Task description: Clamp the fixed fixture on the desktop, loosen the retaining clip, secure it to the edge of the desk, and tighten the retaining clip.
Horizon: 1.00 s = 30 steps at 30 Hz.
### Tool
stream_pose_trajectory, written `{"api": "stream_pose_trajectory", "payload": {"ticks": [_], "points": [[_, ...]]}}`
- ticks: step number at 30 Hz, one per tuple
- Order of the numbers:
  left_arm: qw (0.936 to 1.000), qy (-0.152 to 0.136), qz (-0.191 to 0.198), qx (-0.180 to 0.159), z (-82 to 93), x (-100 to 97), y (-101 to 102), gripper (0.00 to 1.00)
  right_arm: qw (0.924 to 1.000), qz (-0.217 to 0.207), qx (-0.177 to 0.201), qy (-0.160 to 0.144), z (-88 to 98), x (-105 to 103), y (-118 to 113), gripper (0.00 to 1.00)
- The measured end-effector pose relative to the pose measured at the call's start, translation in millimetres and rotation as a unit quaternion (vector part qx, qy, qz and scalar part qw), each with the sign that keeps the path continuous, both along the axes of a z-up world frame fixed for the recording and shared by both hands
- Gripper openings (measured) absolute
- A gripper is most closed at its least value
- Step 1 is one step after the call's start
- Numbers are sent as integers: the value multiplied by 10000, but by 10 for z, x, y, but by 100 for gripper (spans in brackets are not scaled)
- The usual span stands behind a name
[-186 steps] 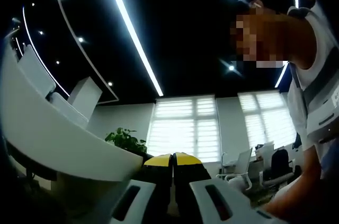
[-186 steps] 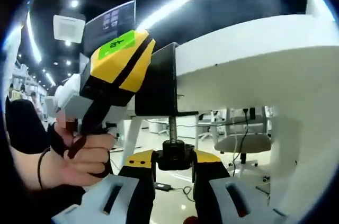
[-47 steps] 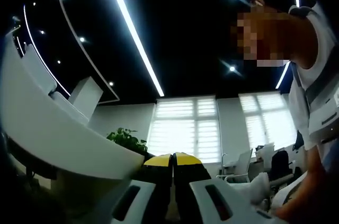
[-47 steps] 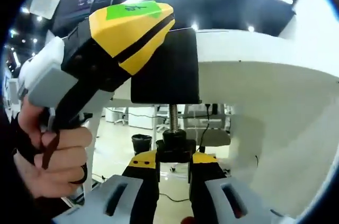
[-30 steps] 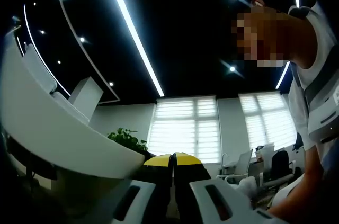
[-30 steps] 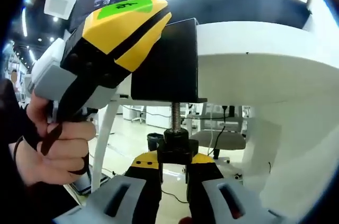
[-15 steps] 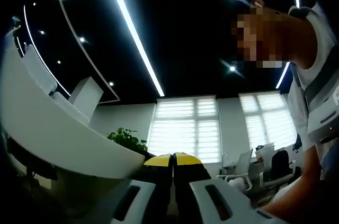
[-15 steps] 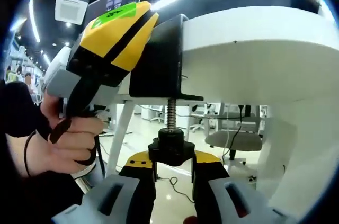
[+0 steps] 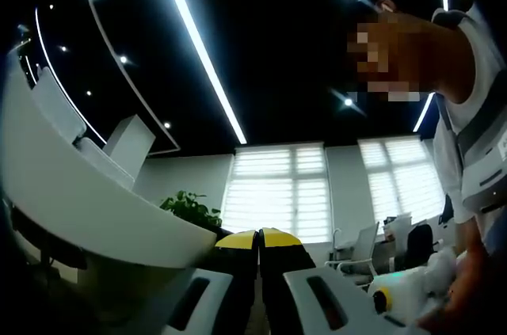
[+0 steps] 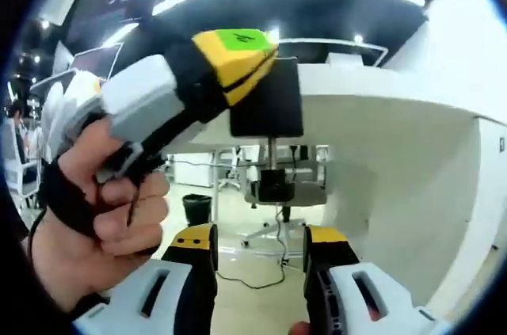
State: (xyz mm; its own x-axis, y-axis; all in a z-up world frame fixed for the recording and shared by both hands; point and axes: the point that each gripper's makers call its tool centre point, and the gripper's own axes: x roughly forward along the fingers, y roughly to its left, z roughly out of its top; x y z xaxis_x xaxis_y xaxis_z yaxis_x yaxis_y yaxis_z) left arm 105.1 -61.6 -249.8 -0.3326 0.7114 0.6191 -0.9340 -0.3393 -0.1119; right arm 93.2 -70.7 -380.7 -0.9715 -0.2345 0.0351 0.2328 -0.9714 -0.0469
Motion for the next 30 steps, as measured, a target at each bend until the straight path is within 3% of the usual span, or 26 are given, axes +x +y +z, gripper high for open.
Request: {"api": "stream_pose_trajectory", "payload": {"ticks": [3,4,5,15,24,30], "points": [[10000,7,31,-20,2,2,2,2,9991,-389,66,181,88,-57,95,42],[10000,11,36,-17,5,2,-3,2,9978,-521,119,385,149,-86,136,42],[10000,10,31,-11,7,1,-9,2,9965,-553,362,507,182,-136,135,42],[10000,18,6,13,11,3,-17,2,9973,-546,54,485,270,-406,191,32],[10000,30,7,6,13,4,-14,2,9990,-75,-248,370,228,-303,140,27],[10000,24,6,24,12,0,-20,2,9969,599,-233,448,225,-216,82,27]]}}
